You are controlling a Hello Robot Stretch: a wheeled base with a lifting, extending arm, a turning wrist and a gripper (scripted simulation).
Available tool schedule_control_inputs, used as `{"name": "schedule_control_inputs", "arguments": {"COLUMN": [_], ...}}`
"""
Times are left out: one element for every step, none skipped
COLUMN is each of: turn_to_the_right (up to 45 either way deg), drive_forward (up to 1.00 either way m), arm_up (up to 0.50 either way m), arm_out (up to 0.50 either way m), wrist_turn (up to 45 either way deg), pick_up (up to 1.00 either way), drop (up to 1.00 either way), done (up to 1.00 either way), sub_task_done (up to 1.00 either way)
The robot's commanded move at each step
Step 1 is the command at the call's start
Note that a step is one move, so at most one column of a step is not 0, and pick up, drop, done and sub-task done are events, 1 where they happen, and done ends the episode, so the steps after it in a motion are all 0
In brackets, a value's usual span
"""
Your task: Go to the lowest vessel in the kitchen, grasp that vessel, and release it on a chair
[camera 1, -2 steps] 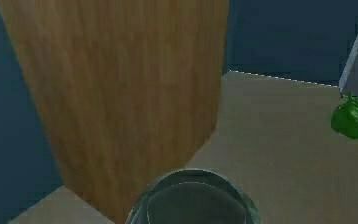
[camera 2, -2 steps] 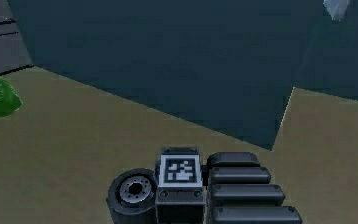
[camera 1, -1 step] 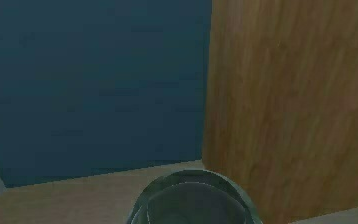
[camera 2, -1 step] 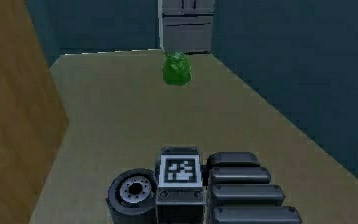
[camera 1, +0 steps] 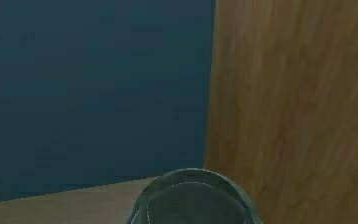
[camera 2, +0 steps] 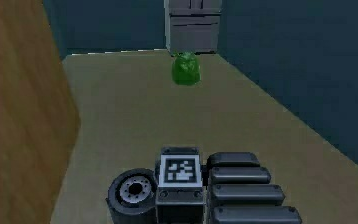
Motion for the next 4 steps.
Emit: {"name": "schedule_control_inputs", "arguments": {"turn_to_the_right": [-45.0, -9.0, 0.0, -9.0], "drive_forward": [0.0, 0.0, 1.0, 0.0], "arm_up": [0.0, 0.0, 0.0, 0.0], "arm_out": [0.0, 0.0, 0.0, 0.0], "wrist_turn": [0.0, 0.0, 0.0, 0.0], "pick_up": [0.0, 0.0, 0.0, 0.0], "drop": [0.0, 0.0, 0.0, 0.0], "done": [0.0, 0.0, 0.0, 0.0], "sub_task_done": [0.0, 0.0, 0.0, 0.0]}}
